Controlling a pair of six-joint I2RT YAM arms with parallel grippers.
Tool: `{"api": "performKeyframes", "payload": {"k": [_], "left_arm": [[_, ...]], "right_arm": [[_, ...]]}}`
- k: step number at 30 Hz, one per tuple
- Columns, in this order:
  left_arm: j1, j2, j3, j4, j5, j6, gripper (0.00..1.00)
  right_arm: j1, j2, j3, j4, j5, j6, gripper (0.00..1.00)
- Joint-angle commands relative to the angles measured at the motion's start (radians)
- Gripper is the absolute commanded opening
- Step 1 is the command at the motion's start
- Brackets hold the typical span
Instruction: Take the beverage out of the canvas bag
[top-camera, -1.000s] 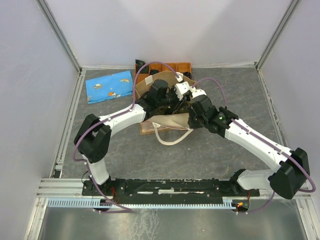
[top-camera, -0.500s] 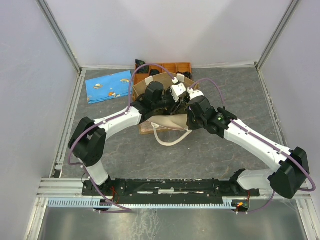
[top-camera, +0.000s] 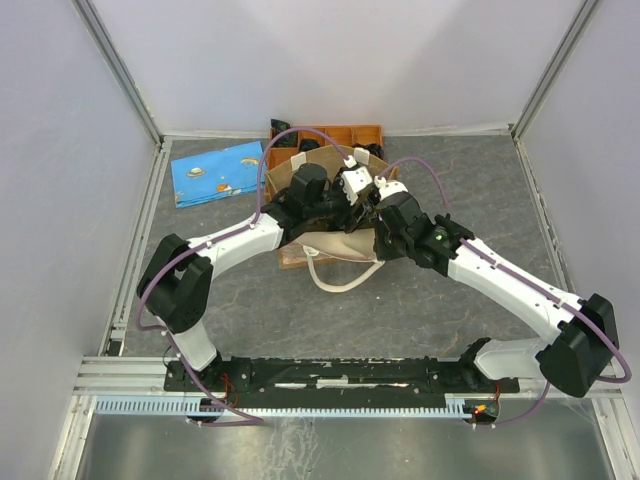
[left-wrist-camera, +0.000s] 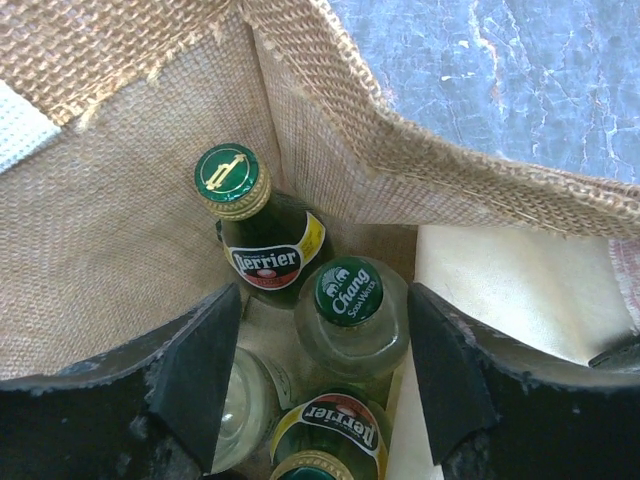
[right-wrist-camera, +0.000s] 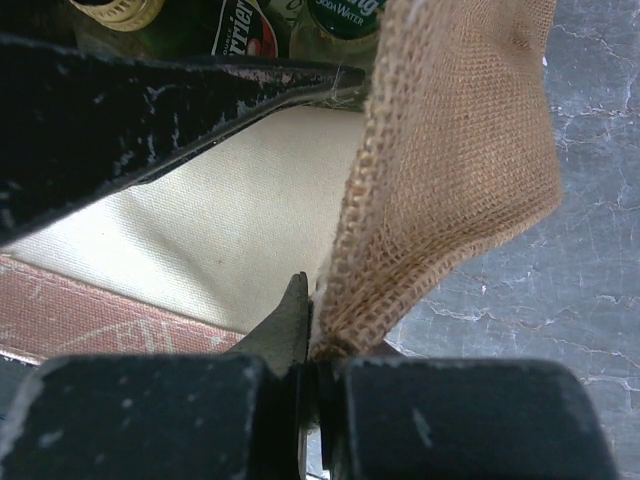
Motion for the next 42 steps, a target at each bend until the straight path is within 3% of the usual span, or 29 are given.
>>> {"api": "performKeyframes", "payload": {"k": [1,14,20,36,39,42], "left_arm": [[-0.047,-0.074,-0.014,0.017,0.026,0.05,0.77],[-0.048,-0.235,-0.114,-0.019,-0.143,0.05,0.79],[-0.048,-0.235,-0.164,-0.027,-0.2,0.033,0.78],[-0.033,-0.174,-0.227,0.137,-0.298,-0.035,0.78],[-0.03,-0.166,-0.221,0.135,-0.291,-0.044,0.72],[-0.029,-0.164,-0.223,0.134,-0.287,-0.051,0.47]], "right_arm": [[-0.002,0.009,0.053,0.048,-0.016,-0.009,0.0],[-0.003,0.021,0.052,0.07,-0.024,-0.008,0.0],[-0.003,0.012,0.048,0.067,-0.03,-0.012,0.0],[-0.003,-0.01,0.031,0.054,-0.025,-0.019,0.0],[-0.002,-0.009,0.031,0.051,-0.023,-0.019,0.0],[-0.003,-0.01,0.033,0.049,-0.02,-0.019,0.0]]}}
